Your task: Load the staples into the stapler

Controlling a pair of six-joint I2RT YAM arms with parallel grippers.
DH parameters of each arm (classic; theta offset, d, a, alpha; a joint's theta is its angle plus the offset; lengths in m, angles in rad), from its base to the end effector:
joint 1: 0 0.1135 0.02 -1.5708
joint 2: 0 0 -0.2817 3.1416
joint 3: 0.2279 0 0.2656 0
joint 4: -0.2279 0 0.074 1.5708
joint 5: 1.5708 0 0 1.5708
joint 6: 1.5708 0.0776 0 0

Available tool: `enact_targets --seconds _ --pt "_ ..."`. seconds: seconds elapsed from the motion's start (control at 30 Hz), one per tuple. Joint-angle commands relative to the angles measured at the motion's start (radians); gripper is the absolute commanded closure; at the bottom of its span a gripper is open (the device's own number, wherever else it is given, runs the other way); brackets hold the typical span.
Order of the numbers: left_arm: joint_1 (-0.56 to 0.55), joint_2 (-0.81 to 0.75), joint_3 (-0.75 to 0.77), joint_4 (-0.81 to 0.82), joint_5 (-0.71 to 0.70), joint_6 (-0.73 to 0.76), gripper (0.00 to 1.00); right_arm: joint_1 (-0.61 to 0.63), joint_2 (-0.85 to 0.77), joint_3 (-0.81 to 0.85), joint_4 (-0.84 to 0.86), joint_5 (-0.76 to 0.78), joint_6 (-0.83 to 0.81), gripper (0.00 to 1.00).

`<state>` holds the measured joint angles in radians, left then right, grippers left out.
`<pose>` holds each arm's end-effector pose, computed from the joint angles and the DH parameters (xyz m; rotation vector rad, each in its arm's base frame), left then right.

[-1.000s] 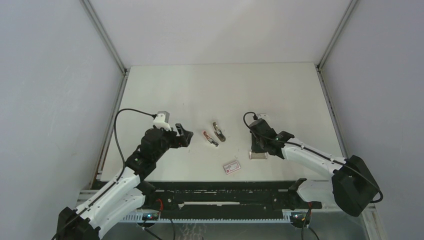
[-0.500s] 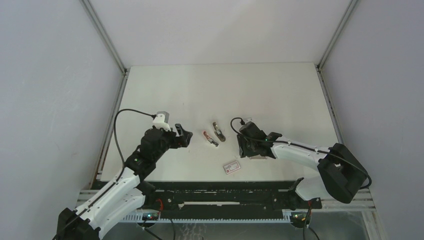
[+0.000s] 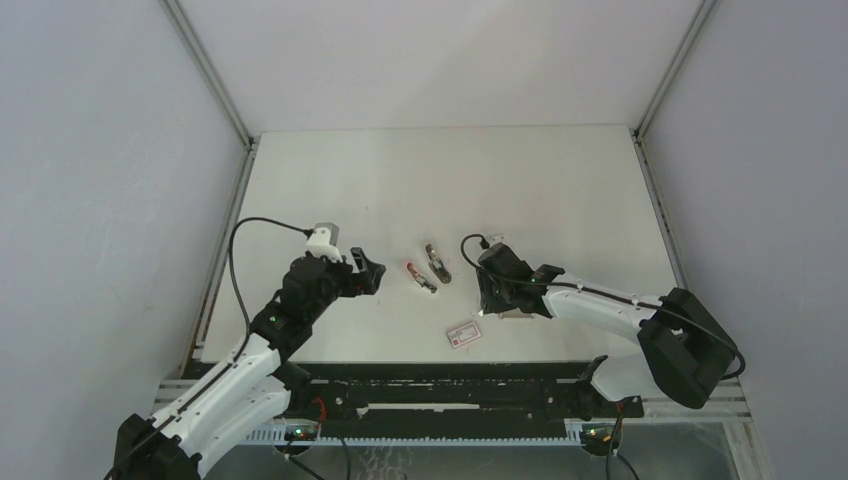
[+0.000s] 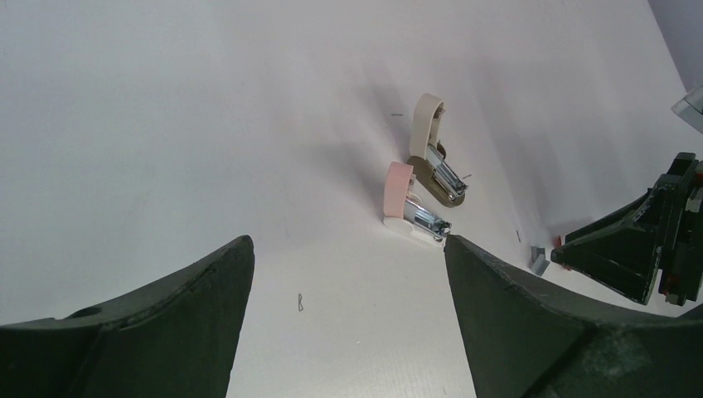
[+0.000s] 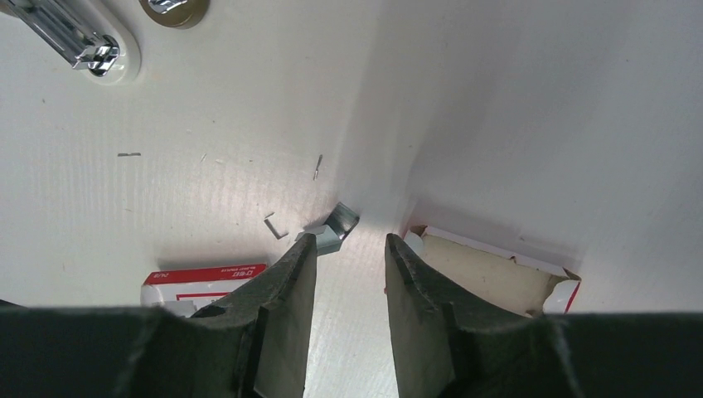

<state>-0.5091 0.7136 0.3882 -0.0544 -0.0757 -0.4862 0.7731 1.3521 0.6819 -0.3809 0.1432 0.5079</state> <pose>0.1879 -0.0982 0.2159 -0.0283 1.9946 -0.5786 0.2037 0.1833 0.1439 -0.2979 2.6124 0.2665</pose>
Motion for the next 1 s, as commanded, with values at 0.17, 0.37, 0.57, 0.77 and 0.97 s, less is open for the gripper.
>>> enact_targets --seconds 0.17,0.37,0.57,0.77,0.97 --pt "0.007 0.004 -0.029 0.054 0.022 0.011 0.11 0.017 0.042 0.053 0.065 -0.023 -0.020 0.66" --pt "-0.074 0.086 -0.008 0.122 0.060 0.062 0.24 -0.008 0.026 0.055 0.041 -0.007 0.020 0.66" --pt "-0.360 0.327 0.131 0.254 -0.051 0.079 0.23 -0.088 -0.083 0.035 0.013 -0.018 0.013 0.63" --pt "-0.480 0.609 0.284 0.351 -0.013 0.089 0.32 -0.250 -0.207 -0.067 0.022 -0.083 -0.023 0.62" --pt "-0.538 0.817 0.435 0.336 0.017 0.133 0.45 -0.354 -0.305 -0.122 0.031 -0.135 -0.040 0.61"
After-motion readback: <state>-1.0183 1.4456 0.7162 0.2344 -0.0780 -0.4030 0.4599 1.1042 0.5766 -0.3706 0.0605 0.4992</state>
